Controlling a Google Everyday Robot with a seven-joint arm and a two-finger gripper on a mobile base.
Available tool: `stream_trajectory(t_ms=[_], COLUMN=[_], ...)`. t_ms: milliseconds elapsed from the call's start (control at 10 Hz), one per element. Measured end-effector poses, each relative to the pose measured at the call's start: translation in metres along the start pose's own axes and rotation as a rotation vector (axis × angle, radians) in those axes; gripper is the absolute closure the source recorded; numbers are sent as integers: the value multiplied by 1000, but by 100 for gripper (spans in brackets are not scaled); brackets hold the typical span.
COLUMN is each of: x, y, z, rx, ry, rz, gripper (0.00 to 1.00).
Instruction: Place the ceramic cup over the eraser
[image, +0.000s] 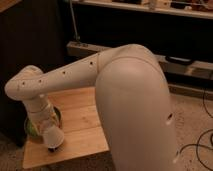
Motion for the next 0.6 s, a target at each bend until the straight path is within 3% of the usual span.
stream_trajectory(t_ms=[200,600], x=[1,1], y=[-3,0], z=[-9,-10], rx=[-39,-44], ry=[-19,-22], rz=[2,-2], gripper=[20,20])
